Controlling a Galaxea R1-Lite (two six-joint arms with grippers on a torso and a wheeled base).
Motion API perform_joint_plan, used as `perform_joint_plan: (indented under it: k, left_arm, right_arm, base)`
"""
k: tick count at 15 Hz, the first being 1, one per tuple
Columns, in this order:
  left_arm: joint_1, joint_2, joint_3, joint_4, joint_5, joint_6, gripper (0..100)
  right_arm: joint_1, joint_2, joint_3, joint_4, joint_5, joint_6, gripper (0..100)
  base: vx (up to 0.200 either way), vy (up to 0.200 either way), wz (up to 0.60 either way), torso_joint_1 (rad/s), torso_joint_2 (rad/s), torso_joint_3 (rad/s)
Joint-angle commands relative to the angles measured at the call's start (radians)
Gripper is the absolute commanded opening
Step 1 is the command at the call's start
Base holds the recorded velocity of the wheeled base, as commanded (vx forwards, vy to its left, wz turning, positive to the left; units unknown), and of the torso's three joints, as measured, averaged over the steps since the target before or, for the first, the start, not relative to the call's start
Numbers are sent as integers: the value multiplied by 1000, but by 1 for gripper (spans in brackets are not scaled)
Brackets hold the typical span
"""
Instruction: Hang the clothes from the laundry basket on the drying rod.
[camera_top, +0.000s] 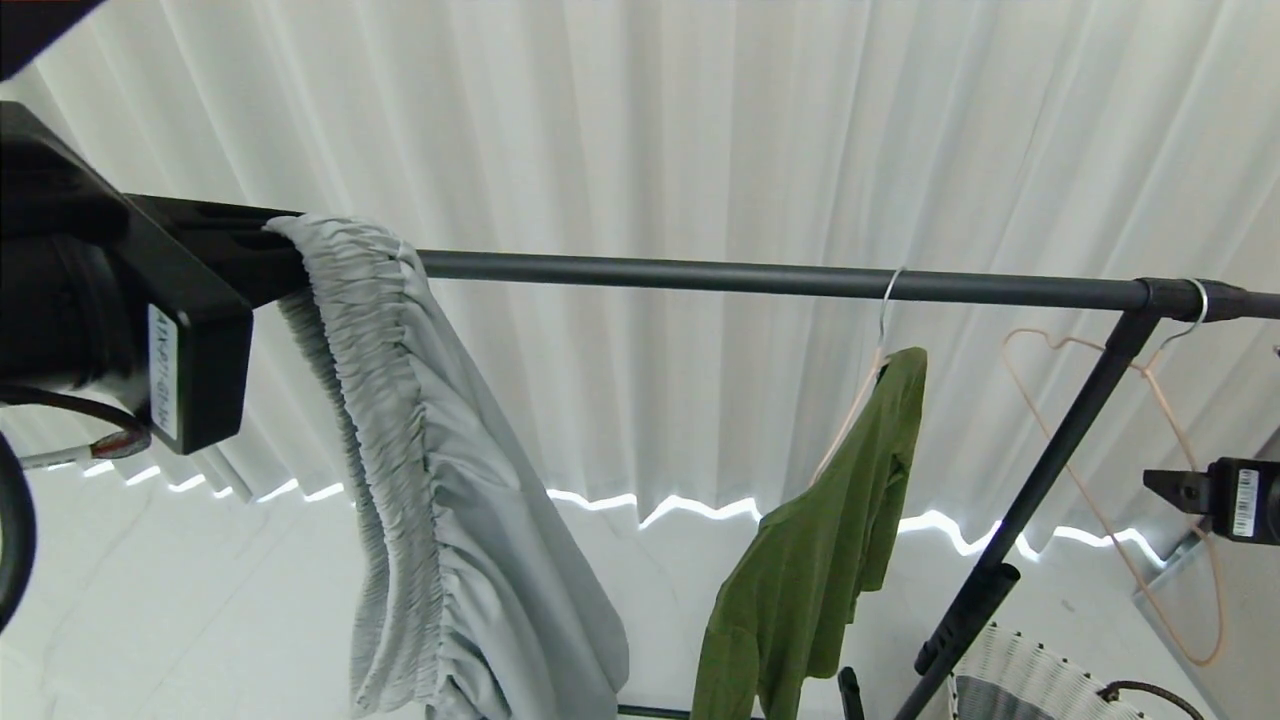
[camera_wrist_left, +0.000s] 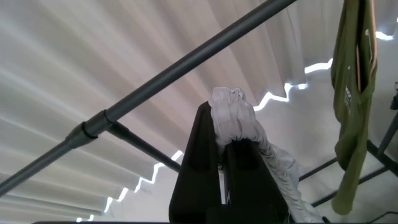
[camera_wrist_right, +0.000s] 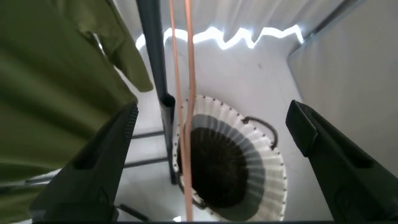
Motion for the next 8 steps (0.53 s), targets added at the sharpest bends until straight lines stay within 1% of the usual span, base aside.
perform_joint_plan:
  k: [1,4,5,8]
  left_arm:
    - [0,-18,1,0,1,12,0]
    - [0,-36,3,0,3,28,0]
    - [0,-41,3,0,3,28,0]
    - [0,-36,4,0,7,26,0]
  right_arm:
    - [-19,123,1,-31,0,26,100]
    - [-59,187,3,-62,-1,37,100]
    - [-62,199,1,-85,-1,43,100]
    - [-60,209,3,-93,0,44,100]
  base:
    - [0,0,0,0,0,0]
    - [0,0,0,0,0,0]
    - [0,0,0,0,0,0]
    - [0,0,0,0,0,0]
